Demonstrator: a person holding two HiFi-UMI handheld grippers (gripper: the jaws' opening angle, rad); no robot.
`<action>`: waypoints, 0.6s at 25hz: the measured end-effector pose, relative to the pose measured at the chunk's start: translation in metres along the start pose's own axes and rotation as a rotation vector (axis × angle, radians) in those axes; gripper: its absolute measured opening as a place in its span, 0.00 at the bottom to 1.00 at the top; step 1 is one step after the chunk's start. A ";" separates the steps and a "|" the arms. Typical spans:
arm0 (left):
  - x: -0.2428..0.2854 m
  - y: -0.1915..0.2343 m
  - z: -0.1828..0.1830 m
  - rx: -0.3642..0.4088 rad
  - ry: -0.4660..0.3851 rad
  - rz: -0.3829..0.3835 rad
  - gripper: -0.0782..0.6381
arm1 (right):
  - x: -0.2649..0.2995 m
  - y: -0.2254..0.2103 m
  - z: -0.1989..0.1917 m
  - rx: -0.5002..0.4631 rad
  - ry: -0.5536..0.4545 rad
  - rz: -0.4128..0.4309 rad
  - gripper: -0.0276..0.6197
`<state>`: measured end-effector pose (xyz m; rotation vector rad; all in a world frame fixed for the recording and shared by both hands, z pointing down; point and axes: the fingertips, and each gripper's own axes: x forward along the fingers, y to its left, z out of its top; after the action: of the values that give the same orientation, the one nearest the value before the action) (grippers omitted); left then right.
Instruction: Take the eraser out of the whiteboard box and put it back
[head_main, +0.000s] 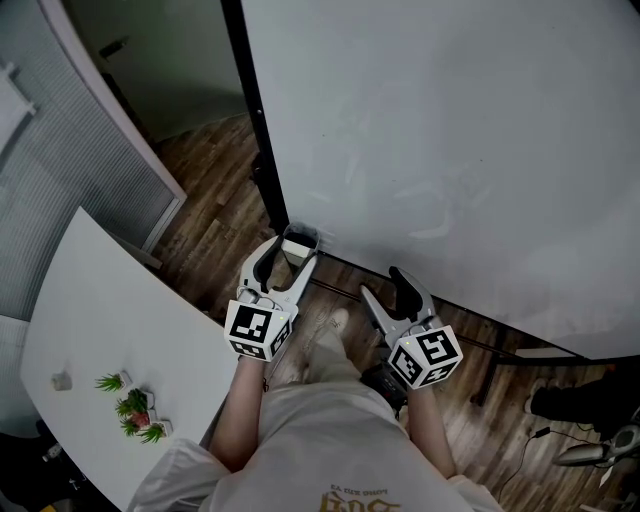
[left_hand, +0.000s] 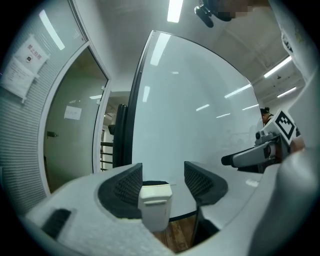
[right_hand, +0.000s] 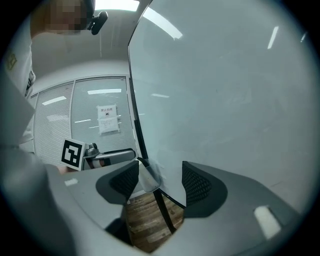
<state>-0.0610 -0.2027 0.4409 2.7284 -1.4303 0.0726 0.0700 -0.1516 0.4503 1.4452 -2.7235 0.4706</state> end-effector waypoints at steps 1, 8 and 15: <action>-0.002 -0.002 0.000 -0.002 -0.002 -0.004 0.46 | -0.002 0.001 0.001 0.001 -0.008 0.000 0.46; -0.019 -0.012 0.012 0.007 -0.036 0.001 0.44 | -0.014 0.009 0.008 -0.019 -0.040 -0.015 0.46; -0.033 -0.011 0.020 -0.037 -0.063 0.035 0.32 | -0.026 0.019 0.016 -0.046 -0.078 -0.024 0.41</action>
<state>-0.0705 -0.1705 0.4182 2.6990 -1.4803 -0.0382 0.0714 -0.1251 0.4264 1.5147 -2.7525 0.3550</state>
